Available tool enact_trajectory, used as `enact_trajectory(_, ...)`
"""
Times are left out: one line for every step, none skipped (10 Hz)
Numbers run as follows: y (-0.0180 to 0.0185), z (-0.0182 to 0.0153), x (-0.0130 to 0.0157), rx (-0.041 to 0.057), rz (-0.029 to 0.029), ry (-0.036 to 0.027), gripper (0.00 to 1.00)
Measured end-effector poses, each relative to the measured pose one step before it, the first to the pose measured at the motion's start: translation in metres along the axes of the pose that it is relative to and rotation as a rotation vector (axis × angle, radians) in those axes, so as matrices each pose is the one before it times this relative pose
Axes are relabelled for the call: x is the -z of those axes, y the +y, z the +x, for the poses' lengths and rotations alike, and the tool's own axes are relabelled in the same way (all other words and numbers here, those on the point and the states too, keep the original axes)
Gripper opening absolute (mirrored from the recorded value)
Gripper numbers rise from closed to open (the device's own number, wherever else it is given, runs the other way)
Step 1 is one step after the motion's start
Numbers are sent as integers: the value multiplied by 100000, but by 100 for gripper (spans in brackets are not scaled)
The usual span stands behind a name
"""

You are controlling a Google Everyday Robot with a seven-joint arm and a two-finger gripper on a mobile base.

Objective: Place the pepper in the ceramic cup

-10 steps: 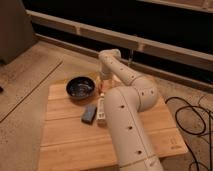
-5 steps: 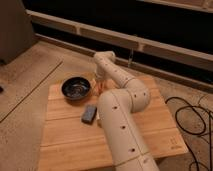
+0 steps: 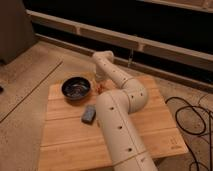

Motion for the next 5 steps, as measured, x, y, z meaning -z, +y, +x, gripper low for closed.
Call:
enact_trajectory(-48,-60,63,-36,159,-49,8)
enact_trajectory(-189,-289,308,-450,298,-1099,1)
enact_trajectory(-231,-476,629,-953,293,-1907,0)
enact_trajectory(-220,-680,917,-927,268,-2632,0)
enact_trajectory(-273,-808,1177,-553,481,-3097,0)
